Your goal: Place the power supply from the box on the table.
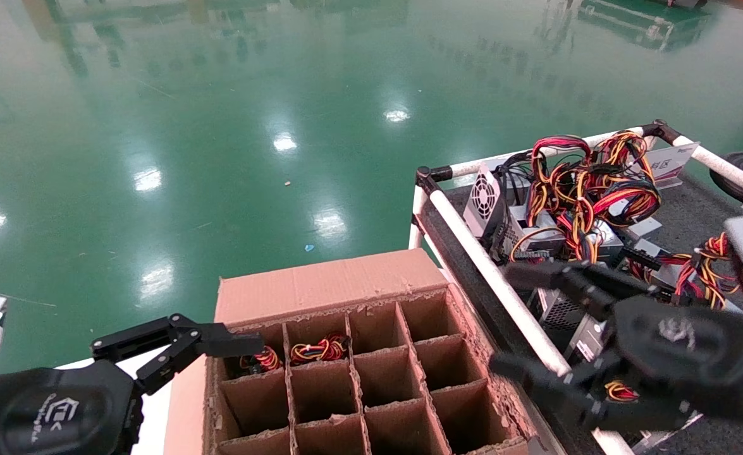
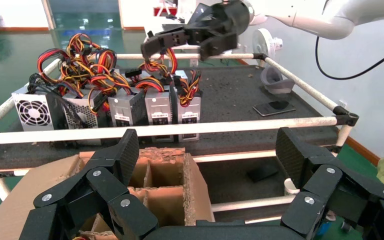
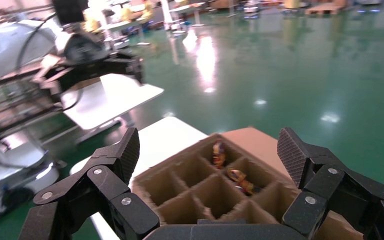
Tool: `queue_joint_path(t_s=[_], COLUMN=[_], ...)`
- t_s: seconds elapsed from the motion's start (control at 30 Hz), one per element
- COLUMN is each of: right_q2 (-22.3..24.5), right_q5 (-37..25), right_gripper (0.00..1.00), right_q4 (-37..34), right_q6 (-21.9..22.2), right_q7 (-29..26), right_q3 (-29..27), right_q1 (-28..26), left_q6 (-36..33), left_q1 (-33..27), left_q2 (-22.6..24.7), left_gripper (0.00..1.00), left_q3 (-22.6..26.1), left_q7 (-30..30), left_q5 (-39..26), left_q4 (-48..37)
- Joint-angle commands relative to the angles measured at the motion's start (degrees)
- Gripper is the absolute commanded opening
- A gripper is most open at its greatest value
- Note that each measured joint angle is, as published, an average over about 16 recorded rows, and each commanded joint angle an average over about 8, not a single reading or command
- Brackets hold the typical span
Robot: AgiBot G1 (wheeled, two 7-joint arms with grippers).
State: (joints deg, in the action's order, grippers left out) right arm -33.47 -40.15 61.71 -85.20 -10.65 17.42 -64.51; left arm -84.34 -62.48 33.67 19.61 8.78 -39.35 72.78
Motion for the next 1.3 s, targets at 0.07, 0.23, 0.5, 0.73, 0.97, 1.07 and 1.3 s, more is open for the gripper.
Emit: queue_joint_path(t_s=[0.07, 0.23, 0.5, 0.73, 0.97, 1.07, 1.3], right_q2=[-0.44, -1.16, -1.74, -1.72, -1.64, -1.62, -1.59], right_q5=[-0.49, -1.28, -1.93, -2.0, -1.94, -1.88, -1.79], right_gripper=[1.0, 1.0, 1.0, 1.0, 1.0, 1.0, 1.0], right_q4=[3.39, 8.9, 13.9, 13.43, 12.69, 12.48, 12.15], right_q6=[-0.14, -0.37, -0.6, -0.58, -0.55, -0.54, -0.52], right_q7=[-0.03, -0.08, -0.12, -0.12, -0.11, -0.11, -0.1], right_q3=[-0.4, -1.05, -1.61, -1.66, -1.55, -1.52, -1.48], right_q1=[0.84, 2.21, 3.37, 3.31, 3.15, 3.1, 3.02], left_q6=[0.0, 0.0, 0.02, 0.03, 0.02, 0.02, 0.02], left_q1=[0.0, 0.0, 0.01, 0.01, 0.01, 0.01, 0.01], left_q2=[0.0, 0.0, -0.01, -0.02, -0.01, -0.01, -0.01], left_gripper=[1.0, 1.0, 1.0, 1.0, 1.0, 1.0, 1.0], left_q3=[0.0, 0.01, 0.0, 0.0, 0.0, 0.0, 0.0], left_q7=[0.0, 0.0, -0.01, -0.01, -0.01, -0.01, -0.01], left_q5=[0.0, 0.01, 0.01, 0.01, 0.02, 0.02, 0.02], left_q4=[0.0, 0.0, -0.02, -0.02, -0.02, -0.02, -0.02])
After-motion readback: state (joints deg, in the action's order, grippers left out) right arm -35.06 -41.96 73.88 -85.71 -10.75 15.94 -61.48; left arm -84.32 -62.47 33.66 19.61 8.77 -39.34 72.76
